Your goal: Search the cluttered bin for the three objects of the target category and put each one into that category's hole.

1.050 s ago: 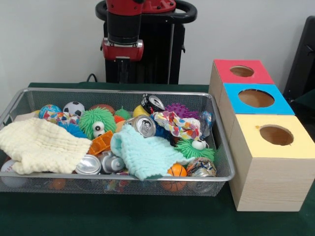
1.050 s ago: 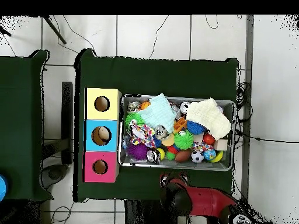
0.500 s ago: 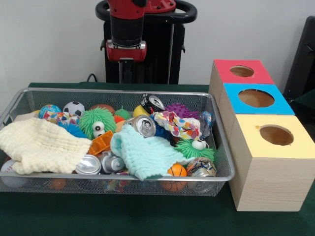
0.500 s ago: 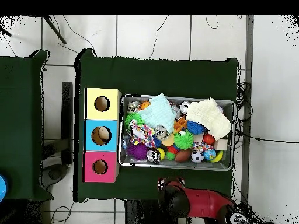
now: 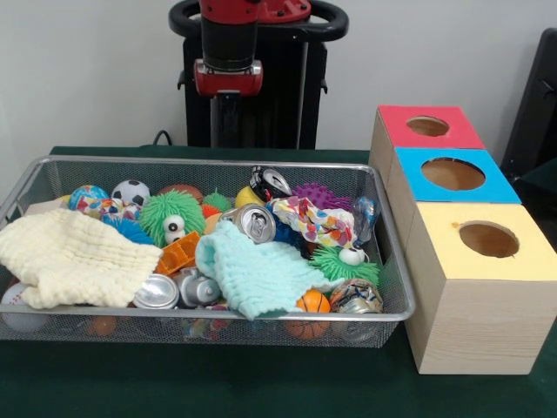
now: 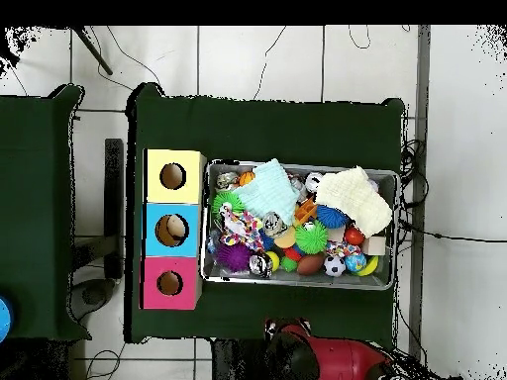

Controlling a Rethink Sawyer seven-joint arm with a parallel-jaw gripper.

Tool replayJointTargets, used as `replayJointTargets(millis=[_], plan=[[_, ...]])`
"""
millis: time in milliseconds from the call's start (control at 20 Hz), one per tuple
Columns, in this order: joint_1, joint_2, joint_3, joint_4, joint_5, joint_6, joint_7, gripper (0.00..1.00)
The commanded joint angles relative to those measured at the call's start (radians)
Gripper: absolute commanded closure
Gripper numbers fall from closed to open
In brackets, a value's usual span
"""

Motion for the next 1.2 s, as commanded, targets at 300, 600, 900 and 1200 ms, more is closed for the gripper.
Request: replayJointTargets(millis=[300, 600, 900, 1200], plan=[[-0.005, -0.018, 0.02, -0.002, -0.034, -0.082, 0.132, 1.0], [-0.021, -0.016, 0.059, -0.03, -0.017, -0.043, 0.113, 1.0], [-0.022, -0.021, 0.1, -0.065, 0.018, 0.011, 0.102, 1.0], [-0.013, -0.001, 0.121, -0.121, 0.04, 0.046, 0.092, 1.0]])
